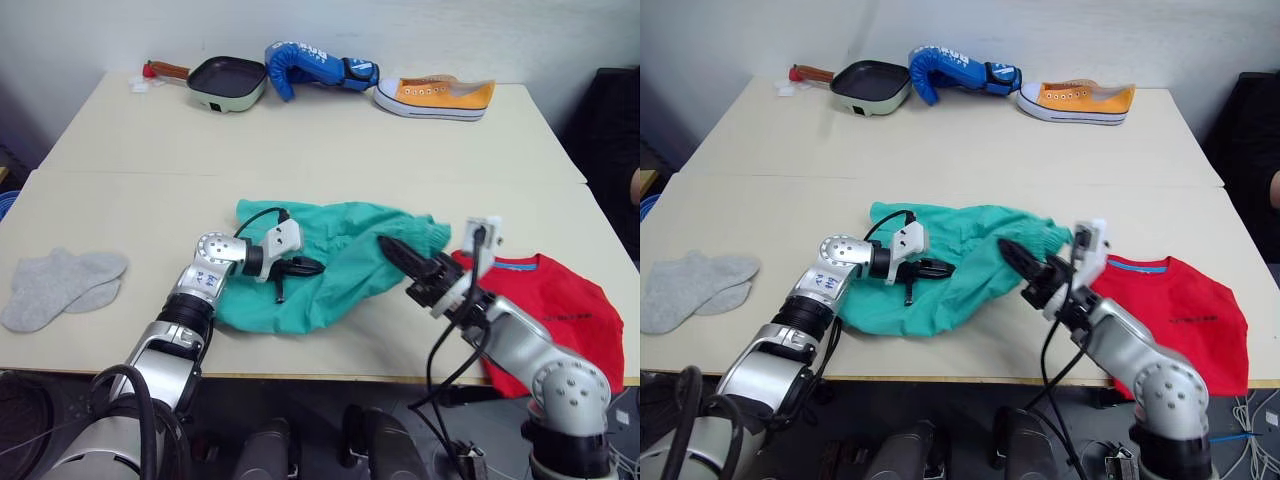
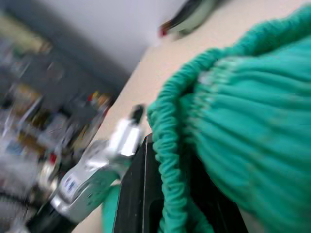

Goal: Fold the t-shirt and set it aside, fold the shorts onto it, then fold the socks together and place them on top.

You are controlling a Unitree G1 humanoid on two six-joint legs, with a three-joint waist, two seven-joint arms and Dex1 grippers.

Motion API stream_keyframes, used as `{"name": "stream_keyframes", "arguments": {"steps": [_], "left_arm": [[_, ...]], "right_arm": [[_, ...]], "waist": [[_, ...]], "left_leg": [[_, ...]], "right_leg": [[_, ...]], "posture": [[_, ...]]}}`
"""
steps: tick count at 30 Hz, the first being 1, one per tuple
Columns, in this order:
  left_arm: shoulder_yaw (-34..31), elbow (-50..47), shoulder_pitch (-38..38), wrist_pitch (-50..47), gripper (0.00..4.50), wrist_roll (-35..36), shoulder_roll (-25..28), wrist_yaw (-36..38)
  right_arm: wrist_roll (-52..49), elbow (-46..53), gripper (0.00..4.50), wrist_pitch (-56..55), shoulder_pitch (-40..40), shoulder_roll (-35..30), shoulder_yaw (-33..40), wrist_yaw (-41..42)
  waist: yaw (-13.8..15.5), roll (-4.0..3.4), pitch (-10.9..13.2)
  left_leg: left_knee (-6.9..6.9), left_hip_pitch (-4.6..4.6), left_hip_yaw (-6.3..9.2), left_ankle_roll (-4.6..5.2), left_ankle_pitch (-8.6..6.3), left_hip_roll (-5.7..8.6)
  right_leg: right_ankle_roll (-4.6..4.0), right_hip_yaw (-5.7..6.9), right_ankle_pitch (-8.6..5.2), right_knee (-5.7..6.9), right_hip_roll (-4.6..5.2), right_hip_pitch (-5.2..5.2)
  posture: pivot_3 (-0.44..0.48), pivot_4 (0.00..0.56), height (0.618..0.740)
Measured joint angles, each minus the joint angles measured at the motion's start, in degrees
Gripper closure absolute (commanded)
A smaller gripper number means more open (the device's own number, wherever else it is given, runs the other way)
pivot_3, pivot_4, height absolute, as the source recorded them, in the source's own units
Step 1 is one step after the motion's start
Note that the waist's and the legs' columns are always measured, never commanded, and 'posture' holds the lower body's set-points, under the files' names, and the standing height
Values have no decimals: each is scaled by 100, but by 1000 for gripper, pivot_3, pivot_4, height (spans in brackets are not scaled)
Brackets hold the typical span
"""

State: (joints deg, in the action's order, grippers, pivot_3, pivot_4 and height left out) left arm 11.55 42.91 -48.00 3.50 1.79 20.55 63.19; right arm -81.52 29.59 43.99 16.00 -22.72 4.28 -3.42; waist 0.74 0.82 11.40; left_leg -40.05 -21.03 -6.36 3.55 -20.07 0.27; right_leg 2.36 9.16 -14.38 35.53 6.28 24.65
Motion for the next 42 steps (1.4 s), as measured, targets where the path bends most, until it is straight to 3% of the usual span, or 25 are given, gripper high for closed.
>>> {"name": "stream_keyframes", "arguments": {"steps": [7,9,13,17,26,32,37,42], "left_arm": [[-225,-231,51,-590,4500,99,39,-275],[-403,-558,247,-962,4090,260,231,-304],[-736,-1429,743,-1679,2984,496,791,-329],[-1318,-2311,1214,-2482,1690,812,1318,-574],[-2193,-3044,1697,-3336,1679,1319,2095,-918],[-2417,-3064,1327,-3558,1679,1642,2411,-875],[-2530,-3305,649,-4212,1679,2404,2561,-503],[-2074,-4201,806,-4569,2947,2868,2410,-98]], "right_arm": [[2238,-1064,4478,374,2032,-97,-2029,1561],[2916,-1414,4500,316,2332,-84,-2533,2108],[3448,-1892,4500,239,2457,186,-2725,2832],[3851,-2314,3311,177,2640,459,-2793,3490],[4735,-2778,107,-160,2804,1062,-2932,4403],[4899,-2467,107,-244,2786,1025,-2876,4778],[4861,-1987,107,-131,2718,640,-2390,4837],[4957,-2005,1776,-131,2537,588,-1758,4443]], "waist": [[-50,-1,0],[-90,0,0],[-173,-1,1],[-221,-4,2],[-221,-12,7],[-214,-14,9],[-204,-14,9],[-227,-19,11]], "left_leg": [[-1,-18,-1,2,1,1],[0,-20,-1,3,1,2],[5,-21,0,1,2,1],[4,-21,4,-1,2,1],[4,-26,18,-10,-2,4],[4,-28,24,-15,-4,5],[4,-27,28,-18,-5,7],[10,-22,26,-24,-3,7]], "right_leg": [[0,8,0,3,0,15],[0,9,0,1,0,15],[0,11,0,2,-2,20],[0,12,0,0,-1,16],[0,10,0,-2,-2,17],[0,9,0,-3,-4,17],[0,8,-1,-6,-4,12],[0,3,-2,-7,-11,11]], "posture": [[0,150,740],[0,150,740],[0,150,740],[0,150,740],[0,150,740],[0,150,740],[0,150,740],[0,150,740]]}}
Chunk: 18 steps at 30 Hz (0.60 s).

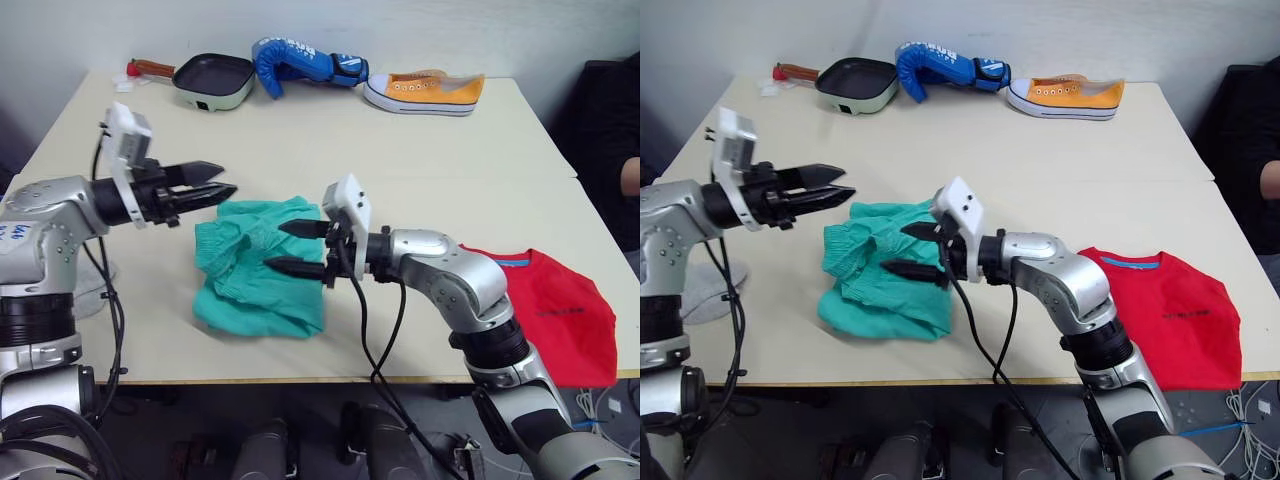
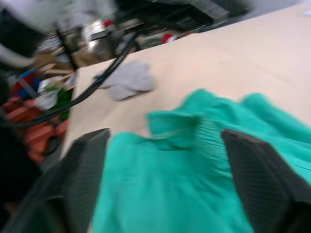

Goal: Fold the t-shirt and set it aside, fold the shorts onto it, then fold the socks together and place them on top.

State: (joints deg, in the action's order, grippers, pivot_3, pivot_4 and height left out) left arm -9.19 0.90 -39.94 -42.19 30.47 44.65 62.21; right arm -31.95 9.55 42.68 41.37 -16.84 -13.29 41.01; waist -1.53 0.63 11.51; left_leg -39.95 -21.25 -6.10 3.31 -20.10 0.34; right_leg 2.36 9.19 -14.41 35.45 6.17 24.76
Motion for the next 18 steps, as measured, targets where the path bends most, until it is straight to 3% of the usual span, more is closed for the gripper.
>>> {"name": "stream_keyframes", "arguments": {"steps": [5,8,12,18], "left_arm": [[1144,-71,367,567,4492,-547,-260,159],[1437,811,191,1450,4500,-1273,-447,-156],[1534,1798,-11,2066,4500,-1756,-737,-470],[1524,3369,-519,2906,4500,-2207,-890,-846]], "right_arm": [[626,-330,3516,-348,-238,105,-404,-73],[1439,-1006,4476,-1095,-283,288,-991,-140],[2058,-1568,4476,-1703,-627,537,-1459,-177],[2471,-927,4476,-1914,-913,-56,-1572,206]], "waist": [[-12,-4,3],[-5,-4,3],[-2,-4,3],[35,0,0]], "left_leg": [[3,1,-12,-16,8,-10],[5,7,-14,-25,13,-13],[7,-23,-19,-24,14,-12],[-1,-20,-13,-21,14,-12]], "right_leg": [[-4,-15,-3,1,-21,9],[-9,-17,-6,10,-24,10],[-14,-19,-9,16,-22,46],[-13,-15,-9,15,-18,35]], "posture": [[0,150,740],[0,150,740],[0,150,740],[0,150,740]]}}
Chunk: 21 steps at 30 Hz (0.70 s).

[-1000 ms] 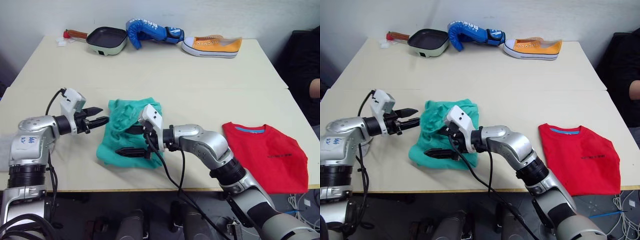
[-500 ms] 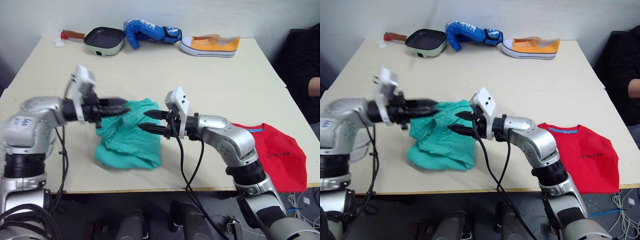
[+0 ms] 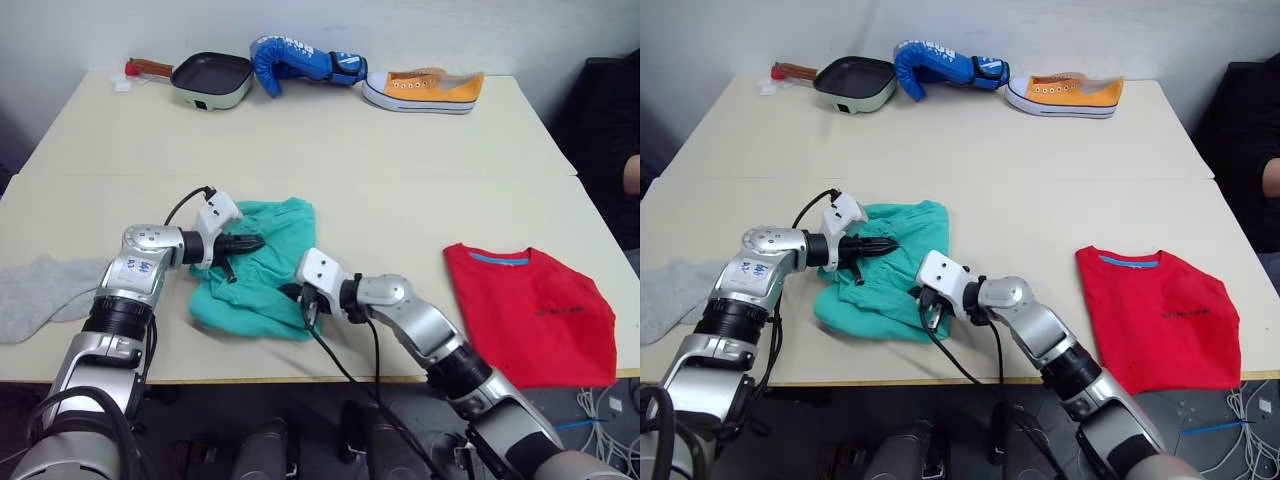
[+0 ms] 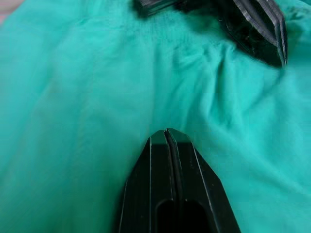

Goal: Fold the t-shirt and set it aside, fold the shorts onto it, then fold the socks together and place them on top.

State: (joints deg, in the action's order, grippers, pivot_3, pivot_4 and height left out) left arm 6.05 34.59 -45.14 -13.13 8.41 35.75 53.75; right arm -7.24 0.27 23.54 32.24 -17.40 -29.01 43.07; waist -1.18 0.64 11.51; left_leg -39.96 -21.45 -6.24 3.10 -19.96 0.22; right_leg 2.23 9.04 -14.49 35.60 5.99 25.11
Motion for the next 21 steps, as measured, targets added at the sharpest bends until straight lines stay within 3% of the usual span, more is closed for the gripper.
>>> {"name": "stream_keyframes", "arguments": {"steps": [5,10,14,21], "left_arm": [[-424,126,-76,-120,4500,282,128,295],[-813,-1534,467,-1405,4500,1357,644,1364],[-810,-2695,1175,-2004,4500,1725,985,1701],[-384,-2699,1868,-1235,4500,990,813,1232]], "right_arm": [[-470,728,4476,624,-338,-369,305,503],[-1077,540,4476,1197,355,53,1146,389],[-817,-541,4476,810,1279,475,1481,-102],[201,-3122,4476,-433,2094,1215,1286,-853]], "waist": [[-41,0,0],[-71,-6,4],[-49,-9,5],[-60,-11,7]], "left_leg": [[0,1,3,0,0,-3],[0,1,2,-5,2,-7],[1,8,3,-6,2,-5],[4,-1,3,-6,3,1]], "right_leg": [[0,2,0,2,-1,1],[-1,0,0,7,-4,6],[-5,-3,-3,8,-3,0],[-5,-5,-3,8,-1,7]], "posture": [[0,150,740],[0,150,740],[0,150,740],[0,150,740]]}}
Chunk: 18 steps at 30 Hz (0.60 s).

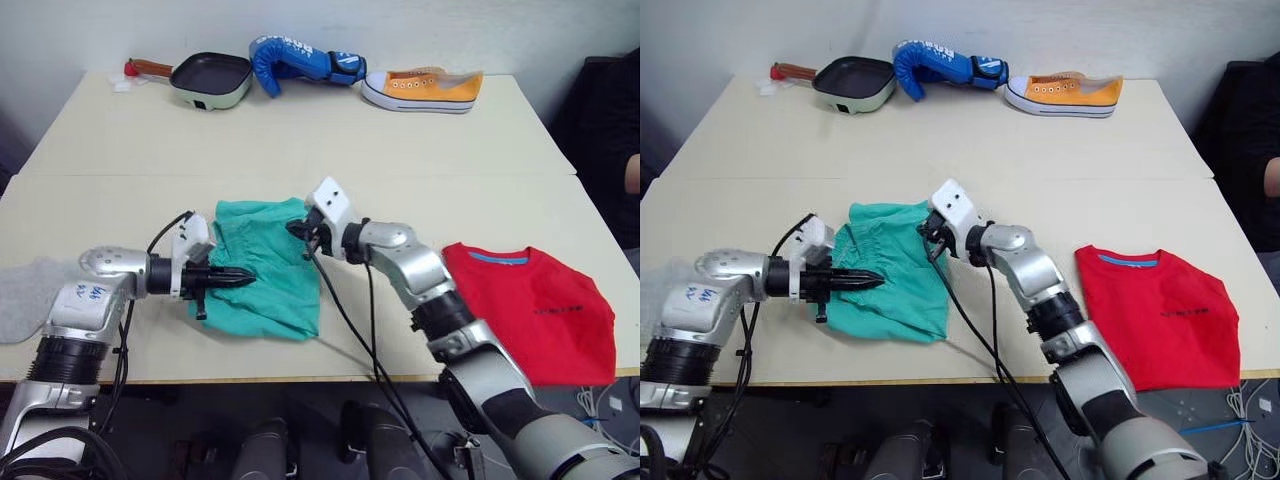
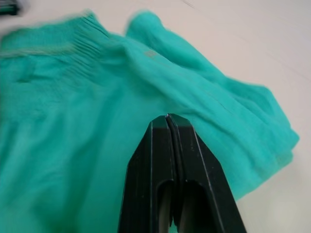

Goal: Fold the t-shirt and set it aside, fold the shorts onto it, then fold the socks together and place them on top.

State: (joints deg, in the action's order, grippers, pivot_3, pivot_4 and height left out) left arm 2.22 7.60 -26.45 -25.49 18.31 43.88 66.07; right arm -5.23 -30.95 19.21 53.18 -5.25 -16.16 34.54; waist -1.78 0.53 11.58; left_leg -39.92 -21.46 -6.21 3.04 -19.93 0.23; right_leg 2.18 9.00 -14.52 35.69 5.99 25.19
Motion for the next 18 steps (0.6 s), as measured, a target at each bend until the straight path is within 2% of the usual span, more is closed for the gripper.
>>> {"name": "stream_keyframes", "arguments": {"steps": [2,5,7,9,14,18], "left_arm": [[36,43,151,260,4500,-139,-42,-105],[-103,56,327,420,4500,-134,-42,-190],[-312,-7,424,279,4326,12,-34,-248],[-574,-104,459,5,3991,236,2,-287],[-1064,-917,471,-741,2440,1045,346,-19],[-1213,-1270,389,-1091,1149,1441,507,119]], "right_arm": [[321,-587,4476,-349,205,27,-15,-322],[332,-807,4476,-383,257,-15,236,-465],[-108,-284,4323,215,109,-154,570,-152],[-819,853,3950,1406,-238,-463,930,299],[-2162,2544,2311,3881,-955,-834,1633,473],[-2587,2819,883,4815,-1415,-796,1664,398]], "waist": [[-5,-1,0],[-8,-1,0],[-1,-3,2],[22,-4,2],[21,-4,2],[4,-9,5]], "left_leg": [[3,-1,1,-1,1,-1],[4,0,0,-3,2,-2],[4,-1,4,-3,2,-4],[0,-9,21,-1,3,-4],[0,-9,36,-1,2,-4],[1,-3,35,-6,4,-3]], "right_leg": [[-1,0,-1,0,0,2],[-2,-1,-1,-1,0,3],[-1,-1,-1,-1,0,2],[-1,-2,-1,-3,-1,1],[-1,-2,-1,-9,0,-11],[-2,-4,-1,-6,-2,-12]], "posture": [[0,150,740],[0,150,740],[0,150,740],[0,150,740],[0,150,740],[0,150,740]]}}
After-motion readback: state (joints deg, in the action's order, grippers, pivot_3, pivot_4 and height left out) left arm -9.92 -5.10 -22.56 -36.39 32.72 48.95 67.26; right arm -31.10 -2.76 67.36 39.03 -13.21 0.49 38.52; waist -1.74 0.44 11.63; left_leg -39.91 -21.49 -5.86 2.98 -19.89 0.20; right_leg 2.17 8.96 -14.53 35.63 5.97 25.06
